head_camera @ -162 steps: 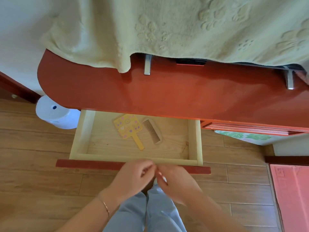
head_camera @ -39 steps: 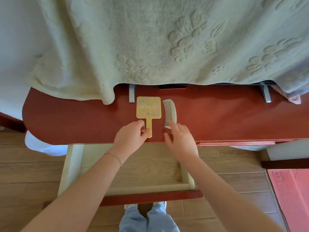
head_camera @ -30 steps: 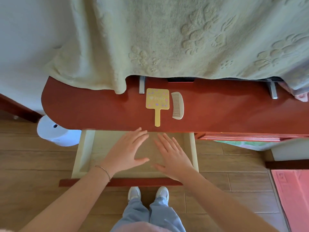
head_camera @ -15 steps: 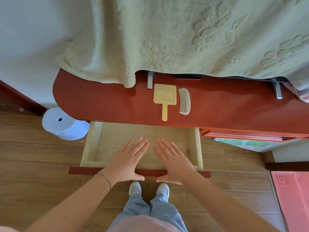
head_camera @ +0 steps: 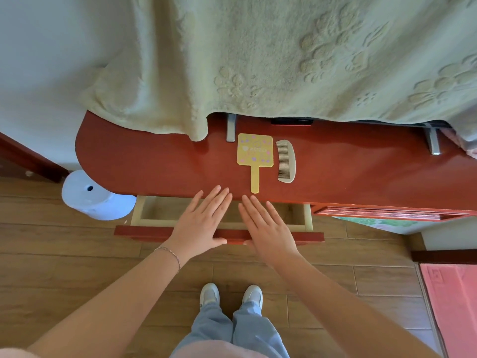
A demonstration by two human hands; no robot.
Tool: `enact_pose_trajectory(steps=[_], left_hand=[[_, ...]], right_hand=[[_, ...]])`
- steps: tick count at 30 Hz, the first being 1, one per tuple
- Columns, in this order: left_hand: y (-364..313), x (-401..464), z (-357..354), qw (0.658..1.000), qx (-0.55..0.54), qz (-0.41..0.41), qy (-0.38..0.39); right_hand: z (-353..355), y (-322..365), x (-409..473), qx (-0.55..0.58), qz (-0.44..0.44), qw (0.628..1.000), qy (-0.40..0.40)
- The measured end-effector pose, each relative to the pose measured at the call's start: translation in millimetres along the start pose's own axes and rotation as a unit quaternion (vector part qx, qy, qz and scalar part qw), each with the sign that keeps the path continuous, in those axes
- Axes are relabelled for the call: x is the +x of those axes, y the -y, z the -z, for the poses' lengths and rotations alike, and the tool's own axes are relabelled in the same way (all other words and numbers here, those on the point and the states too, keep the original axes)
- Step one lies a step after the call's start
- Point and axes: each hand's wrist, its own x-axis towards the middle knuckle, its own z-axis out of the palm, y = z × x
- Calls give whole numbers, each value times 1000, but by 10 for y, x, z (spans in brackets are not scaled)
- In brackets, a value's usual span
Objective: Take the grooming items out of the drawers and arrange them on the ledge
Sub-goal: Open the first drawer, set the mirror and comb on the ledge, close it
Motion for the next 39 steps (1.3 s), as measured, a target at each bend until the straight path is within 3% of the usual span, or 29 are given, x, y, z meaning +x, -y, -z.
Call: enact_pose_trajectory(steps=[10,15,22,27,39], left_hand=[[164,405,18,997,10,19,-69],[234,516,-1,998,8,20,-66],[88,491,83,996,-44,-14,-83],[-214,640,273,987,-87,-87,-105],[-1523,1031,436,957,-118,-256,-70]], right_hand=[[18,-192,525,-29,-31,998,-47],[33,-233,673,-55,-42,996,-55],[73,-238,465,17,-59,994,-96],[121,-365,-92,90,-190,971,-110],[65,-820,-1761,90,-453,886,-38]])
